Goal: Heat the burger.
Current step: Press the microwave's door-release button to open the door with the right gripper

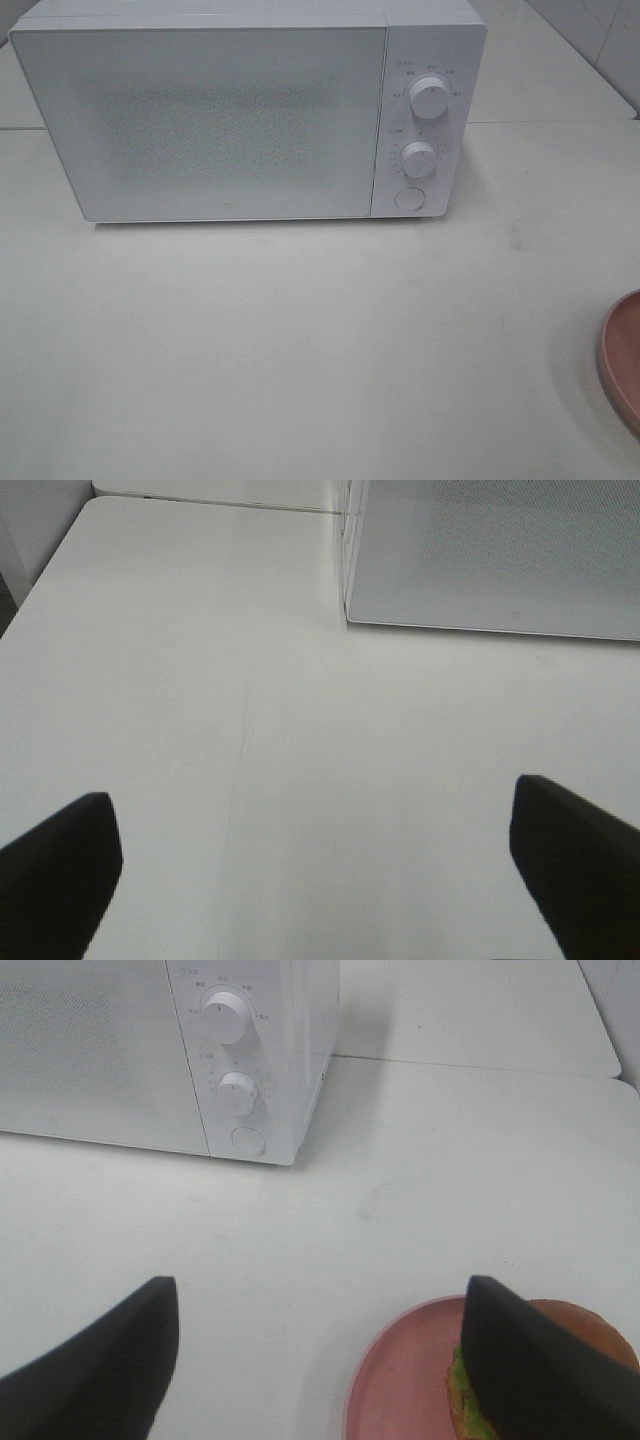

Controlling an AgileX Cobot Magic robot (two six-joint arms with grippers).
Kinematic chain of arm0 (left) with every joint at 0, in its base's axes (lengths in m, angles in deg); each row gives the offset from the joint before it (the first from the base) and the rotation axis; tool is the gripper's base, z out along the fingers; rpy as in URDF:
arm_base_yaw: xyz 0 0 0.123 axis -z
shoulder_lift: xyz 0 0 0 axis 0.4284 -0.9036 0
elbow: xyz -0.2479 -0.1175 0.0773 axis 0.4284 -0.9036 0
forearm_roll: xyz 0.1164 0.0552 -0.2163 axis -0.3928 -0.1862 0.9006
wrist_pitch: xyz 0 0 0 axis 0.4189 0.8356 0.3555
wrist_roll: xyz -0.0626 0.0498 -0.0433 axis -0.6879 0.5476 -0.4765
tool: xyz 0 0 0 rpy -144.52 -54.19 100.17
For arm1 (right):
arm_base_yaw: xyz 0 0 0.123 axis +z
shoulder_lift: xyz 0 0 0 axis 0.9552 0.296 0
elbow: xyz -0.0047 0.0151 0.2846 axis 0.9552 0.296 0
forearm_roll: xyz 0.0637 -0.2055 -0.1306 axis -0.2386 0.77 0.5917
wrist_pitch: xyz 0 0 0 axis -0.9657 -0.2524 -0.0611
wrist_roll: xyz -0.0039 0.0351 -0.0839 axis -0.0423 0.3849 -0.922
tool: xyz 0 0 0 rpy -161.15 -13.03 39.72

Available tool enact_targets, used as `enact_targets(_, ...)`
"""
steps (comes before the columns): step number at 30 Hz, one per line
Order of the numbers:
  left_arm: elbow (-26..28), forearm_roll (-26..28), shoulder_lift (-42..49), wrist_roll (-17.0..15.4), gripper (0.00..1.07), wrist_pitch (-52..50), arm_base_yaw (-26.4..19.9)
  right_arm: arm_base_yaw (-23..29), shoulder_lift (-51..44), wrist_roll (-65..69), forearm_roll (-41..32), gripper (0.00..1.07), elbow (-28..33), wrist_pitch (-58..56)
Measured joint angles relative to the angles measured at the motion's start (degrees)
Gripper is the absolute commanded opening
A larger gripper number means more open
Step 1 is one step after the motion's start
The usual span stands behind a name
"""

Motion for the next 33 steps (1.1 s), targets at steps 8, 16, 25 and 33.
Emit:
enact_targets(8, 0.0, 0.0, 0.0, 0.0, 0.98, 0.0, 0.0, 0.0, 5.3, 0.1, 0.0, 0.75, 0.7, 7.0)
enact_targets(16, 0.0, 0.0, 0.0, 0.0, 0.98, 0.0, 0.0, 0.0, 9.4, 0.1, 0.0, 0.75, 2.8, 14.3)
enact_targets(25, 0.0, 0.0, 0.0, 0.0, 0.98, 0.0, 0.0, 0.0, 18.8, 0.1, 0.0, 0.75, 3.6, 24.2)
enact_targets(33, 0.0, 0.0, 0.0, 0.0, 0.98, 0.0, 0.0, 0.0, 28.8, 0.1, 0.0, 0.75, 3.6, 31.7)
